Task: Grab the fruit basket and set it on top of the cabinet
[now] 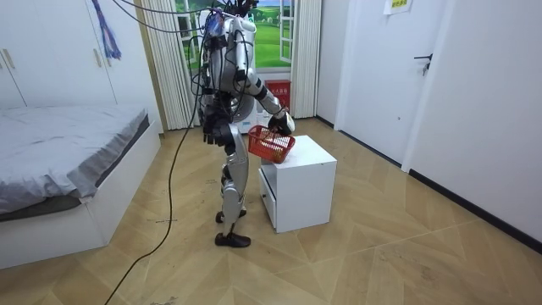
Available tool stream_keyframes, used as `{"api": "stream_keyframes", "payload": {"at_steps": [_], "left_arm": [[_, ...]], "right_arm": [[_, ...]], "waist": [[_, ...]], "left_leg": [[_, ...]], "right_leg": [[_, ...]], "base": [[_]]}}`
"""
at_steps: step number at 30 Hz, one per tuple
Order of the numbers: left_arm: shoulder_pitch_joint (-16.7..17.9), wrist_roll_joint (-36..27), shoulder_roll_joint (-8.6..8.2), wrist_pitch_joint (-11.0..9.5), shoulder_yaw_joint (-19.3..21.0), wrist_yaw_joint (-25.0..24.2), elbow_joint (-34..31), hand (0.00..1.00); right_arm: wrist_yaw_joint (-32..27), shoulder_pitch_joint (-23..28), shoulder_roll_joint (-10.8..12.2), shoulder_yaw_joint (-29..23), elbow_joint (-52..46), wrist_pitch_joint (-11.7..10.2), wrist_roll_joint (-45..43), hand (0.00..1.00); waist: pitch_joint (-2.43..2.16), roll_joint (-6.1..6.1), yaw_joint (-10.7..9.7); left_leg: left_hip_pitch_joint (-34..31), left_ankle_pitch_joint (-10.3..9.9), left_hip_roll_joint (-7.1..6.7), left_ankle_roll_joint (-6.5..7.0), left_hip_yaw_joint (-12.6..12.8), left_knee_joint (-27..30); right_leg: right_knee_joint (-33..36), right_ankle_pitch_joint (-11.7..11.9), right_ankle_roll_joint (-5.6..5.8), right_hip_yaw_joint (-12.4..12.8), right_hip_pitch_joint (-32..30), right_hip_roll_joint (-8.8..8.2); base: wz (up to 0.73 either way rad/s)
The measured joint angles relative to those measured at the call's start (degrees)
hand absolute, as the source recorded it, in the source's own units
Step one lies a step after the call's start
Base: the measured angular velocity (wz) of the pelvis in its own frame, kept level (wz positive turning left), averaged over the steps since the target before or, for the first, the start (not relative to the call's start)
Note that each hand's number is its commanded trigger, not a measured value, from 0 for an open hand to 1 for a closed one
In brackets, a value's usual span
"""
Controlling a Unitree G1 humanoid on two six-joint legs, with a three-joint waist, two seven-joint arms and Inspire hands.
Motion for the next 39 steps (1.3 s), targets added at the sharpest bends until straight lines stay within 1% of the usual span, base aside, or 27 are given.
{"api": "stream_keyframes", "payload": {"at_steps": [2,5,10,18,24,27,30,32,34,36,39], "left_arm": [[0.00,-0.03,-0.01,0.02,0.07,-0.01,0.02,0.00],[-0.02,-0.03,-0.05,0.00,0.10,-0.26,0.01,0.00],[-0.04,-0.04,-0.05,0.00,0.15,-1.06,0.27,0.00],[-0.09,-0.04,-0.10,-0.18,0.20,-1.05,0.41,0.00],[-0.20,-0.04,-0.09,-0.43,0.44,-1.05,0.38,0.00],[-0.32,-0.23,-0.10,-0.53,0.57,-1.05,0.41,0.00],[-0.82,-1.34,-0.10,-0.66,0.20,-1.04,0.51,0.00],[-0.85,-1.40,-0.17,-0.68,-0.50,-1.01,0.51,0.00],[-0.94,-1.38,-0.24,-0.55,-1.20,-0.96,0.51,0.00],[-0.94,-1.38,-0.36,-0.29,-1.20,-0.89,0.51,0.00],[-0.94,-1.41,-0.45,-0.02,-1.23,-0.87,0.50,0.00]], "right_arm": [[-0.07,-0.11,0.05,-0.02,-0.04,0.03,-0.08,0.00],[-0.07,-1.17,0.07,-0.11,-0.04,1.10,-1.27,0.00],[-0.19,-1.70,0.08,-0.33,-0.03,1.14,-1.84,0.00],[-1.52,-1.71,0.26,-0.32,-0.03,1.13,-1.53,0.00],[-2.80,-1.77,1.14,-0.33,-0.03,1.10,-1.35,0.00],[-3.69,-1.76,1.35,-0.33,-0.02,1.08,0.31,0.00],[-4.82,-1.76,1.62,-0.33,-0.03,1.08,0.90,0.00],[-5.93,-1.86,2.56,-0.55,-0.03,1.08,0.65,0.00],[-6.78,-1.92,2.66,-0.55,-0.03,1.08,0.55,0.00],[-7.97,-1.91,2.66,-0.59,-0.02,1.08,0.55,0.00],[-9.29,-1.97,2.66,-0.60,0.27,1.08,0.56,0.00]], "waist": [[-0.11,-0.20,-0.02],[-0.13,-0.22,-0.12],[-0.11,-0.20,-0.11],[-0.08,-0.27,-0.03],[-0.04,-0.38,-0.04],[0.00,-0.43,-0.16],[0.07,-0.50,-0.17],[0.09,-0.54,-0.33],[0.14,-0.51,-0.36],[0.44,-0.46,-0.65],[0.49,-0.48,-0.62]], "left_leg": [[-0.74,0.00,-0.02,0.00,0.03,0.10],[-1.65,-0.02,0.04,0.03,-0.01,0.76],[-2.31,-0.03,0.07,0.04,-0.85,0.88],[-2.91,-0.04,0.06,0.05,-1.02,1.34],[-3.73,-0.05,0.06,0.06,-1.11,1.51],[-3.93,-0.10,0.10,0.10,-1.19,1.69],[-3.91,-0.10,0.10,0.10,-1.41,1.83],[-3.76,-0.10,0.07,0.10,-1.45,1.83],[-3.78,-0.11,0.03,0.12,-1.54,1.73],[-3.40,-0.16,0.00,0.18,-1.94,1.75],[-3.06,-0.18,0.00,0.20,-1.92,1.75]], "right_leg": [[0.09,0.00,0.00,-0.02,-0.80,-0.10],[0.12,0.00,0.00,-0.11,-1.36,-0.20],[0.23,0.00,0.00,-1.19,-1.45,-0.31],[0.24,0.00,0.00,-1.20,-1.81,-0.06],[0.24,0.01,0.00,-1.26,-2.59,-0.07],[0.23,0.01,0.00,-1.40,-2.65,-0.09],[0.78,0.00,0.00,-1.48,-2.69,-0.14],[0.94,0.00,0.00,-1.49,-2.58,-0.21],[0.93,0.00,0.00,-1.60,-2.47,-0.24],[0.87,0.00,0.00,-1.88,-1.72,-0.22],[0.86,0.00,0.00,-1.88,-1.35,-0.23]], "base": [[0.00],[0.00],[0.07],[0.01],[0.01],[0.00],[0.02],[0.00],[0.02],[0.09],[0.02]]}}
